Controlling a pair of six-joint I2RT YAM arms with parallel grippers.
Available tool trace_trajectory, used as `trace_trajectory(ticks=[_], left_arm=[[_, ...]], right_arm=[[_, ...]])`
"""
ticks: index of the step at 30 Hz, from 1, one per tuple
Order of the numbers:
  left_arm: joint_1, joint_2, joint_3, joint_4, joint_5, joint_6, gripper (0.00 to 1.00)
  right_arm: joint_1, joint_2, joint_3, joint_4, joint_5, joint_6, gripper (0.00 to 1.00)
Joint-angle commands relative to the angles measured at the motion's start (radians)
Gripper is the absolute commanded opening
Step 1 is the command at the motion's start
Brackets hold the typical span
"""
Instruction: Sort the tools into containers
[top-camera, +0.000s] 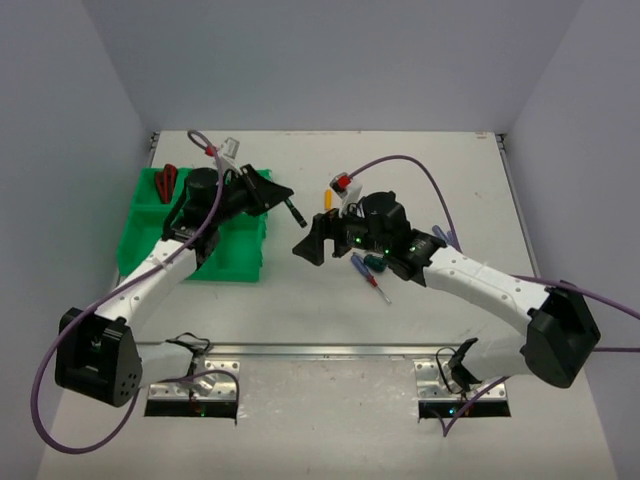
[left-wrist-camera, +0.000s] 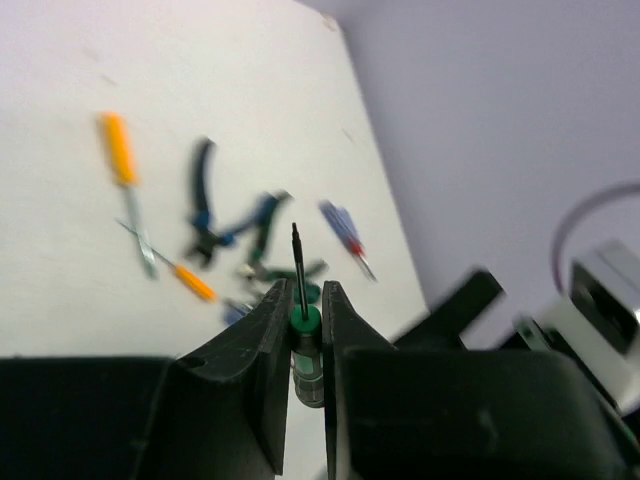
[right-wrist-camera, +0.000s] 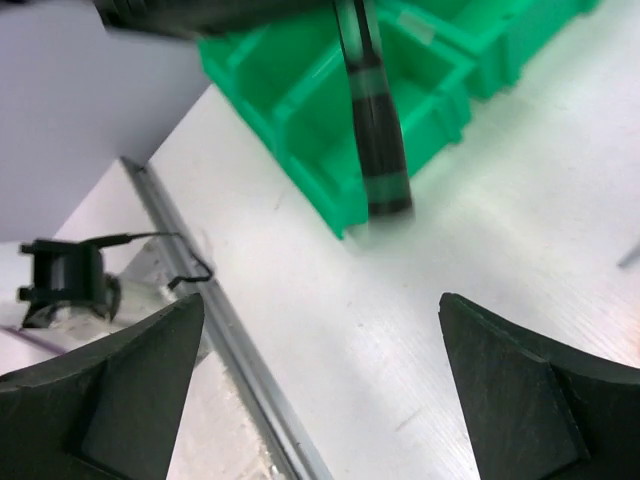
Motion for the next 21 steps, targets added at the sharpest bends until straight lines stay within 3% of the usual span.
trace_trajectory(ticks=[1,2,3,4,6,14,17,21], left_arm=[[0.072,0.063,0.265,-0.518,-0.866,0.268,0.0],[0.12,0.106,0.305,-0.539,-0.959,0.294,0.0],[0.151,0.129,0.327,-0.551,-0.956,0.292,0.0],[0.262,0.209,0.404,-0.596,-0.942,0.282,0.0],[0.323,0.247,0.442,-0.587,-0.967,0.271,0.0],[0.339,0.604,0.731,-0.564,-1.044,0.393,0.0],[0.34,0.687,0.745,-0.57,-1.0,0.406,0.0],[0.34,0.685,0.707,-0.533,-0.908,0.364,0.04]], right_arm=[[-0.022,-0.086,0.019,-0.284,0.401,0.023,0.99],[-0.025,-0.097,0.012,-0.305,0.423,0.037,0.99],[-0.028,-0.112,-0.002,-0.318,0.434,0.037,0.99],[-0.03,-0.133,-0.027,-0.323,0.437,0.031,0.99],[-0.029,-0.175,-0.054,-0.324,0.427,0.011,0.99],[-0.031,-0.233,-0.147,-0.33,0.347,0.002,0.99],[-0.032,-0.241,-0.166,-0.325,0.339,-0.004,0.99],[-0.03,-0.222,-0.162,-0.321,0.329,-0.012,0.99]])
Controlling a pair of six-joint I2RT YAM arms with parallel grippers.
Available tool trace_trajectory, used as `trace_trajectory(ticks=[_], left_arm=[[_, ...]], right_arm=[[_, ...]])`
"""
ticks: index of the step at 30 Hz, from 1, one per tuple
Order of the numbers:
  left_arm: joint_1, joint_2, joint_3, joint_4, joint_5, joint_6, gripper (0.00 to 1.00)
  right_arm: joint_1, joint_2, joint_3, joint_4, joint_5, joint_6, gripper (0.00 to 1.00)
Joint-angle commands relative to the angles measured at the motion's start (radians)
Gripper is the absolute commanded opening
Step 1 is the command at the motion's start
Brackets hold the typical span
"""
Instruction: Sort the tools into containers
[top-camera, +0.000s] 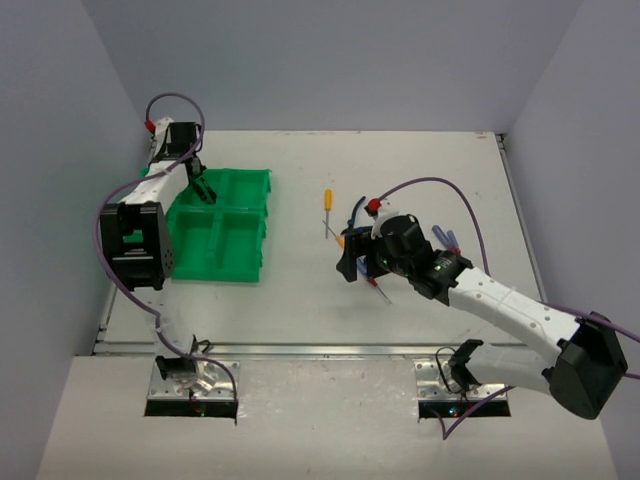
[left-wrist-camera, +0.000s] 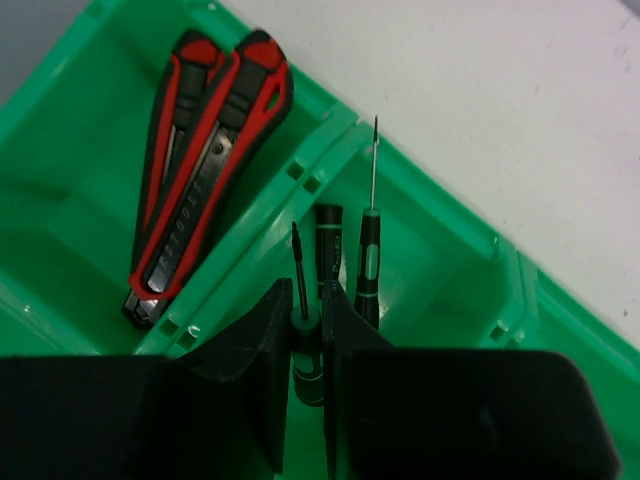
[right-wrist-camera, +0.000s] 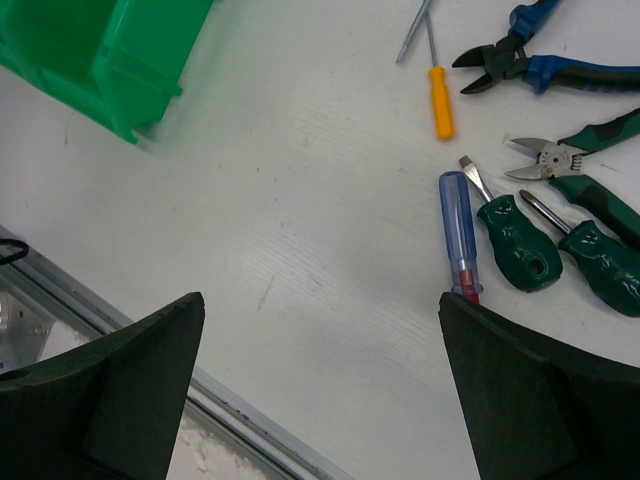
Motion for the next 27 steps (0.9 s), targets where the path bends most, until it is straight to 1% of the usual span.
trace_trajectory(ticks=[1,2,3,4,5,6,7,10,14,17,18,19,20,21,22,24,25,27], left_arm=[[-0.002,-0.029,-0.004,0.028,0.089,-0.014,0.05],[-0.003,-0.029,-0.006,0.02,0.113,-0.026,0.05],[-0.004,-0.029,-0.008,0.006,0.126,-0.039,0.08],[-0.005,-0.035,-0.011,-0.006,0.145,-0.051,0.13],[-0.006,-0.05,-0.016,-0.016,0.175,-0.06,0.21],[-0.007,-0.055,-0.024,-0.025,0.2,-0.07,0.34],[-0.008,-0.073,-0.042,-0.032,0.224,-0.089,0.5],[-0.013,-0.184,-0.1,-0.034,0.268,-0.134,1.0],[-0.015,-0.327,-0.141,-0.035,0.314,-0.139,1.0],[-0.046,-0.556,-0.197,-0.029,0.382,-0.155,1.0],[-0.062,-0.63,-0.22,-0.021,0.409,-0.161,1.0],[-0.087,-0.699,-0.261,0.001,0.454,-0.167,1.0],[-0.12,-0.781,-0.322,0.036,0.518,-0.172,1.0],[-0.164,-0.833,-0.364,0.056,0.548,-0.175,1.0],[-0.166,-0.882,-0.4,0.065,0.555,-0.172,1.0],[-0.204,-1.016,-0.5,0.047,0.568,-0.131,1.0],[-0.205,-1.042,-0.517,0.025,0.564,-0.114,1.0],[-0.204,-1.092,-0.539,-0.049,0.542,-0.07,1.0]], right_arm=[[0.002,-0.004,0.01,0.028,-0.014,-0.018,0.99],[0.002,-0.001,0.009,0.028,-0.011,-0.019,0.99],[0.002,0.007,0.01,0.028,-0.001,-0.017,0.99],[0.002,0.015,0.012,0.028,0.012,-0.015,0.99],[0.001,0.024,0.015,0.027,0.031,-0.01,0.99],[0.001,0.033,0.019,0.027,0.037,-0.004,0.99],[0.001,0.043,0.026,0.026,0.052,0.006,0.99],[0.001,0.094,0.055,0.022,0.099,0.034,0.99],[-0.006,0.194,0.155,0.0,0.124,0.006,0.99],[-0.033,0.392,0.333,-0.082,0.163,0.036,0.96],[-0.041,0.456,0.388,-0.096,0.172,0.045,0.93],[-0.045,0.509,0.435,-0.105,0.191,0.052,0.87],[-0.047,0.57,0.489,-0.117,0.226,0.06,0.78],[-0.048,0.614,0.527,-0.13,0.271,0.071,0.71],[-0.048,0.616,0.57,-0.131,0.273,0.071,0.65],[-0.058,0.777,0.687,-0.155,0.324,0.092,0.62],[-0.065,0.846,0.759,-0.164,0.326,0.084,0.62],[-0.069,0.929,0.852,-0.195,0.377,0.069,0.6]])
